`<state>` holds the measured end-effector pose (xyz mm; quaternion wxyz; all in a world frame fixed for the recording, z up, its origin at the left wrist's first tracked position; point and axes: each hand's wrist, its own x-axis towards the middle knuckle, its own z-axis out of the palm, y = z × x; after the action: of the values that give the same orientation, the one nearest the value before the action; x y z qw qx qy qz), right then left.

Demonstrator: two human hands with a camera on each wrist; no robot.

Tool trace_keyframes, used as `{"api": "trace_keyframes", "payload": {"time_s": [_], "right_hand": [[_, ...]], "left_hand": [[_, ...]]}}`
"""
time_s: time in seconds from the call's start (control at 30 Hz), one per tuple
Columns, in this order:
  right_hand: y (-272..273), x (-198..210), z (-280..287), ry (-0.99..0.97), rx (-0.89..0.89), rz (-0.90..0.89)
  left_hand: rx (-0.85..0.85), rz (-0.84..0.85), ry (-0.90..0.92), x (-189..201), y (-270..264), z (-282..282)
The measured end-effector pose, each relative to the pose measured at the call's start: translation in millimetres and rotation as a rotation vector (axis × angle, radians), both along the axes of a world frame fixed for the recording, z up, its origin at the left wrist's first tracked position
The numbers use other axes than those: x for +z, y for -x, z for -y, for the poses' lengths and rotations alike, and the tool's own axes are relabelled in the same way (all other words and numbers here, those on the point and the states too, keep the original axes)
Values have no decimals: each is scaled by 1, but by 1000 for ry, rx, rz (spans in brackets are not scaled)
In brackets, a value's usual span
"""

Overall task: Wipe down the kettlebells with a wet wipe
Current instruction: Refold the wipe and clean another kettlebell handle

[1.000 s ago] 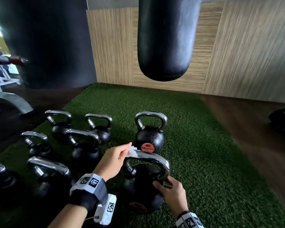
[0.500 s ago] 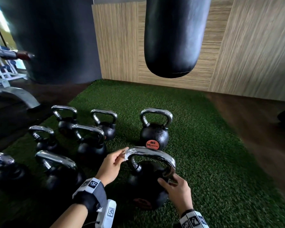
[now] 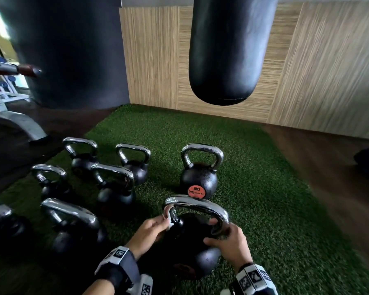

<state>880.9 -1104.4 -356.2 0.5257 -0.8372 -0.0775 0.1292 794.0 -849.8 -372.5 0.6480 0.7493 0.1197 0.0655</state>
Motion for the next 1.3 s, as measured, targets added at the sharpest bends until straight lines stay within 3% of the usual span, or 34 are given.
{"api": "trace_keyframes", "payload": {"time_s": [0.23,0.5,0.6,0.7,0.87,0.93,1.1,1.2,1.3], "right_hand": [[9,22,14,179,43,136],[33,34,36,319,426,288],[34,42,23,363,528,366],[17,51,11,365,572,329],[0,44,-13,294,277,275],[2,29,-25,372,315,201],[4,0,-42,334,245,5],[0,-6,-41,353,235,4],[-1,-12,-41,350,231,28]], "left_hand": [[138,13,-308,3,-9,2],[34,-2,-643,35,-65,17],[7,26,-640,43,-79,31],[8,-5,-722,50,-84,41],[-147,-64,-401,51,-74,37],[-171,-27,-309,48,-70,35],[38,15,-430,40,-71,42],[81,-1,-167,44,-77,44],[96,66,-32,61,-82,47]]}}
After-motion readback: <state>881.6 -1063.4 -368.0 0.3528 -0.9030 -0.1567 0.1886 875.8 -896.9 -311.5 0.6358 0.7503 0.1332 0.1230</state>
